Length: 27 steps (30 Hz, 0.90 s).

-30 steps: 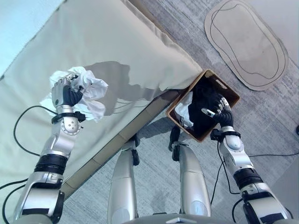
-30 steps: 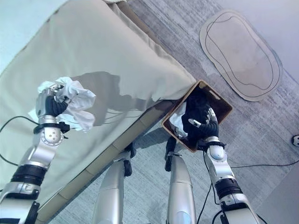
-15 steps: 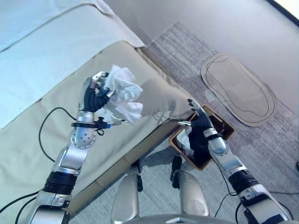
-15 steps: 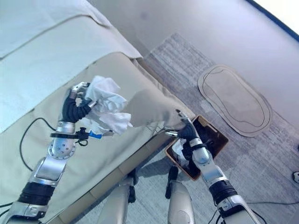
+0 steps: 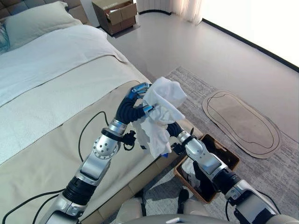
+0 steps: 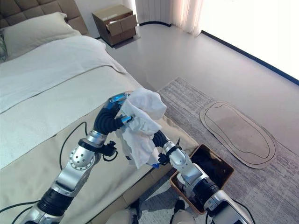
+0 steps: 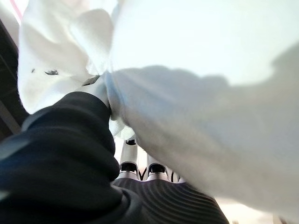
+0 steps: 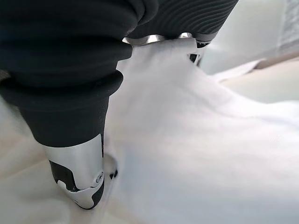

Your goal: Pick up clothes into the bucket

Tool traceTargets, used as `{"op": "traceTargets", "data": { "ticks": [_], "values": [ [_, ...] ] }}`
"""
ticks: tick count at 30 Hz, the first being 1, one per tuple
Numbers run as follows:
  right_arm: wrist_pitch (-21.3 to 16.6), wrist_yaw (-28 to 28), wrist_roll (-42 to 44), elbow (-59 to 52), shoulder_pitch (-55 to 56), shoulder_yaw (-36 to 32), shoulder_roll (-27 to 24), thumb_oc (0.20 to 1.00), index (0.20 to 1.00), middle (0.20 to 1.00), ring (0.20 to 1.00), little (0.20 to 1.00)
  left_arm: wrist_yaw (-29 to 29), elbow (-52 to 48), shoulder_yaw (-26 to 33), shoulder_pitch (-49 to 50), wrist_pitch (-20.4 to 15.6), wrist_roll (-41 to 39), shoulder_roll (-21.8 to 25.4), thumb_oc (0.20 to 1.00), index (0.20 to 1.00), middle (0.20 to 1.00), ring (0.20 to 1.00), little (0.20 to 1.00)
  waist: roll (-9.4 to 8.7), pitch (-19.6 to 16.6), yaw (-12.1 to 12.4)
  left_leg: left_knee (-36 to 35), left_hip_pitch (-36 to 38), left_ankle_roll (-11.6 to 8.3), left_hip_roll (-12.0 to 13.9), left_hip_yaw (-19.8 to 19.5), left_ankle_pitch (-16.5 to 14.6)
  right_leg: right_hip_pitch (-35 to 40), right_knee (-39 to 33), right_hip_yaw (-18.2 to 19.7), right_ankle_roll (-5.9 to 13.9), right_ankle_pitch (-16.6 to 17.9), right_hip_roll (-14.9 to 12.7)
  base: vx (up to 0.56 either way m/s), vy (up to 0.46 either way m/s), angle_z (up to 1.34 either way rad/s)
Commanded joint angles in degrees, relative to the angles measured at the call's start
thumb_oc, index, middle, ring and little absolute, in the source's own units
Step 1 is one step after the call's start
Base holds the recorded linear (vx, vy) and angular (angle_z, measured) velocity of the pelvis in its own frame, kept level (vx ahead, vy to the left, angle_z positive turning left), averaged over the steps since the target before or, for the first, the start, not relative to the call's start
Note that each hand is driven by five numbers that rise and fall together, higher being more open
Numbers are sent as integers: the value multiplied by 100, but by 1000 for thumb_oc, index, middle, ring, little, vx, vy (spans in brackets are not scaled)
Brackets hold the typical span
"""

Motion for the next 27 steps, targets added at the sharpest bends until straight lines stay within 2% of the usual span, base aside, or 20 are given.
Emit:
{"op": "traceTargets", "data": {
  "ticks": [1,7,8,9,17,23,27],
  "values": [
    [-206,-206,379,-699,-153,10,390,1000,1000,1000,1000,1000,56,-446,-105,-139,-149,-350,-86,200,200,200,200,200,-307,-226,-71,132,260,-131,45,68,-391,187,-746,253,416,799,-324,62,-7,-1],
    [-203,-122,1394,-839,114,27,645,1000,1000,1000,1000,1000,93,-500,-320,-186,-51,-444,-191,200,200,200,200,200,-307,-279,-95,72,376,-127,57,112,-401,281,-801,260,425,798,-318,22,-1,-1],
    [-225,-58,1728,-846,158,60,717,482,482,482,482,482,94,-525,-384,-188,-38,-476,-215,200,200,200,200,200,-305,-288,-96,66,391,-126,52,112,-406,300,-818,264,428,796,-317,0,0,0],
    [-253,-22,1959,-806,185,63,761,200,200,200,200,200,97,-542,-432,-204,-37,-504,-226,200,200,200,200,200,-306,-296,-93,61,399,-123,45,113,-408,311,-829,267,429,799,-317,0,0,0],
    [-261,-10,2178,-660,467,-5,676,200,200,200,200,200,83,-544,-299,-14,-30,-601,-169,200,200,200,200,200,-317,-378,-103,35,467,-121,49,115,-431,383,-849,269,427,783,-316,0,0,0],
    [-261,-142,2262,-441,957,-471,544,200,200,200,200,200,164,-499,150,383,-86,-618,-75,200,200,200,200,200,-322,-443,-113,-8,534,-120,60,118,-433,447,-876,256,436,784,-311,0,0,0],
    [-419,-192,2689,-564,1493,-1097,467,200,200,200,200,200,238,-353,526,870,-122,-518,-53,200,200,200,200,200,-321,-472,-146,-14,576,-114,57,135,-444,483,-889,266,442,787,-304,0,0,0]
  ]
}}
